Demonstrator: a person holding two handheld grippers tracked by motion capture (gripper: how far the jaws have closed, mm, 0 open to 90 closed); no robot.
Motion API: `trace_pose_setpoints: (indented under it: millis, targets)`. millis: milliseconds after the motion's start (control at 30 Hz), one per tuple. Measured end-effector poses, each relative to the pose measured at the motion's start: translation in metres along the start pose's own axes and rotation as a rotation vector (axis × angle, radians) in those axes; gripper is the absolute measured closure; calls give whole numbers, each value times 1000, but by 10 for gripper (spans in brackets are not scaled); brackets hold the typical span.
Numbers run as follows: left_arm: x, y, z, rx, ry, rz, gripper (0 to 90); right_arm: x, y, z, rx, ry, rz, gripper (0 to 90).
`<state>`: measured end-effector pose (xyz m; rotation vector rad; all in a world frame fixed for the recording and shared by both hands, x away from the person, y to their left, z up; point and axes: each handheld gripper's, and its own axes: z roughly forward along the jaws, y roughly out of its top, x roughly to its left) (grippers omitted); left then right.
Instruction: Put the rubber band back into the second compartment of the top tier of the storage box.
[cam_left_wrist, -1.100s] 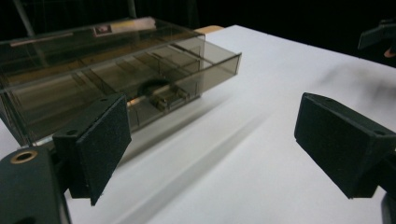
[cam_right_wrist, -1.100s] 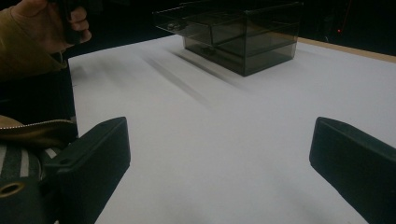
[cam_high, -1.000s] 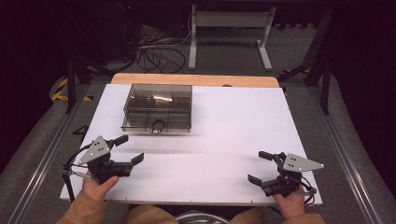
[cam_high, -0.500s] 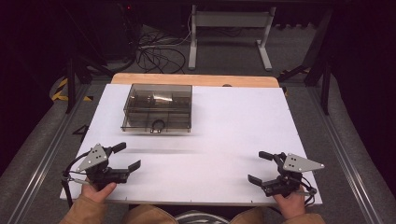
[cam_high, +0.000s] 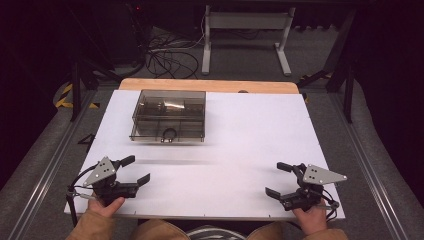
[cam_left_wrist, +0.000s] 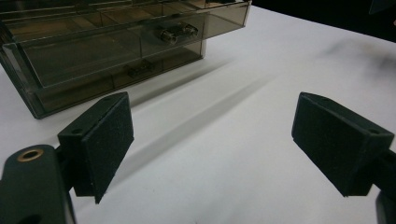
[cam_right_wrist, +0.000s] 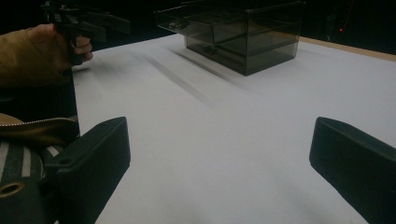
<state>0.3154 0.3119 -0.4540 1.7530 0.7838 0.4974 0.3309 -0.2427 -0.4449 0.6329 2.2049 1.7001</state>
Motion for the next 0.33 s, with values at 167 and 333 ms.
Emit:
trace_pose_setpoints:
  millis: [167, 333]
  targets:
    - [2, -1, -2, -11, 0, -22, 131, 0, 0, 0, -1, 1, -2, 55]
    - [3, -1, -2, -14, -5, -41, 131, 0, 0, 0, -1, 2, -3, 55]
